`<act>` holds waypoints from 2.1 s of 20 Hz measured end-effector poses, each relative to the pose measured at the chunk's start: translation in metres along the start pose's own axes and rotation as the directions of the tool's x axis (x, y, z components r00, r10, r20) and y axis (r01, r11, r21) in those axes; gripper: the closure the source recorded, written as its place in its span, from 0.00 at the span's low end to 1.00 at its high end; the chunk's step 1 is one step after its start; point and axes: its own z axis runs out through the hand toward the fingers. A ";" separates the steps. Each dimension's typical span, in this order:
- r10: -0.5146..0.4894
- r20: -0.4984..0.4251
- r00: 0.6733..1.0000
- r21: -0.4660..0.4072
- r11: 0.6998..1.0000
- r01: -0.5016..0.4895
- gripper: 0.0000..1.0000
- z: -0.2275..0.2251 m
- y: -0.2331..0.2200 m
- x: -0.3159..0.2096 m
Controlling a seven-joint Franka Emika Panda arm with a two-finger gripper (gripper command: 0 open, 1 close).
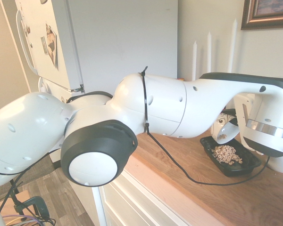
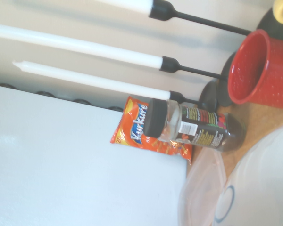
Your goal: Pour the cereal into the box
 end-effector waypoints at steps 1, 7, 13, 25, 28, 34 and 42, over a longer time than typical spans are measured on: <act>-0.003 -0.004 1.000 -0.023 1.000 0.003 1.00 0.002 -0.002 -0.002; -0.086 -0.060 0.994 -0.192 0.979 0.073 1.00 0.026 -0.066 -0.055; -0.119 -0.140 0.983 -0.298 0.952 0.073 1.00 0.063 -0.093 -0.099; -0.014 -0.103 0.995 -0.144 0.990 -0.001 1.00 0.032 -0.045 -0.068; -0.008 -0.062 0.998 -0.084 0.996 0.002 1.00 0.021 -0.035 -0.057; -0.032 -0.005 0.999 0.018 0.999 0.032 1.00 0.002 -0.018 -0.037; -0.104 -0.090 0.991 -0.162 0.983 0.088 1.00 0.028 -0.055 -0.056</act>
